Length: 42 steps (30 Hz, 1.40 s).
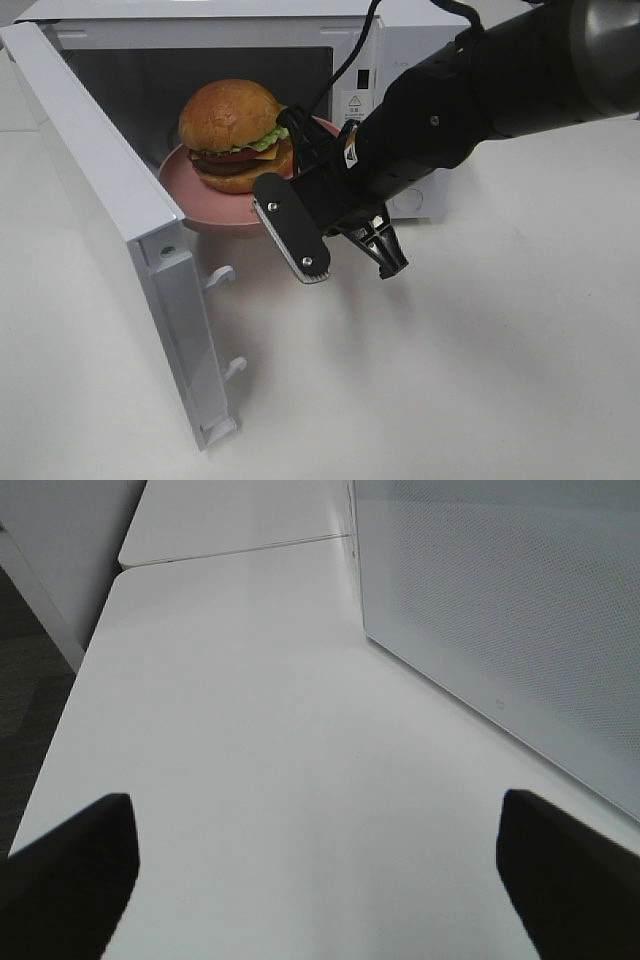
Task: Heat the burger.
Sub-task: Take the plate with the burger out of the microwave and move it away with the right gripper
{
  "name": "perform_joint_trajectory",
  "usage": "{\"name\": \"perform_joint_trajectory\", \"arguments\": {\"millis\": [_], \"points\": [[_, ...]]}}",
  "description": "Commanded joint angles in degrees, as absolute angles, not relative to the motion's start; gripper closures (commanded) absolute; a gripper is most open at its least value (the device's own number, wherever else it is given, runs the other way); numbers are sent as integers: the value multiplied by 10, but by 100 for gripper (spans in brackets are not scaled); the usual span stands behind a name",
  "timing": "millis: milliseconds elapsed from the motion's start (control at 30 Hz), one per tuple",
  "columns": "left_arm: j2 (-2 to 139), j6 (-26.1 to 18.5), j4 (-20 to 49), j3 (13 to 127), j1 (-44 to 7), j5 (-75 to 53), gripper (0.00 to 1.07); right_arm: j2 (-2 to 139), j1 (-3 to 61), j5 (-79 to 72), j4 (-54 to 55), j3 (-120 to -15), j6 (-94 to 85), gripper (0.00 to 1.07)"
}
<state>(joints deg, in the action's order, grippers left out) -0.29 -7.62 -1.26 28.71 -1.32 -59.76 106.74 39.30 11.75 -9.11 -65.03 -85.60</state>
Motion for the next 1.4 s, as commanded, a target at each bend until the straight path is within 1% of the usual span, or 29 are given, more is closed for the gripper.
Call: {"name": "perform_joint_trajectory", "arguments": {"millis": [33,667,1400], "points": [[-13,-72,-11,285,-12,-596,17,1045,389,73,-94,-642,-856,107],[-13,-72,-11,285,-12,-596,17,965,389,76,-95,-561,-838,107],[-13,-72,-11,285,-12,-596,17,878,389,79,-96,-496,-818,107]]}}
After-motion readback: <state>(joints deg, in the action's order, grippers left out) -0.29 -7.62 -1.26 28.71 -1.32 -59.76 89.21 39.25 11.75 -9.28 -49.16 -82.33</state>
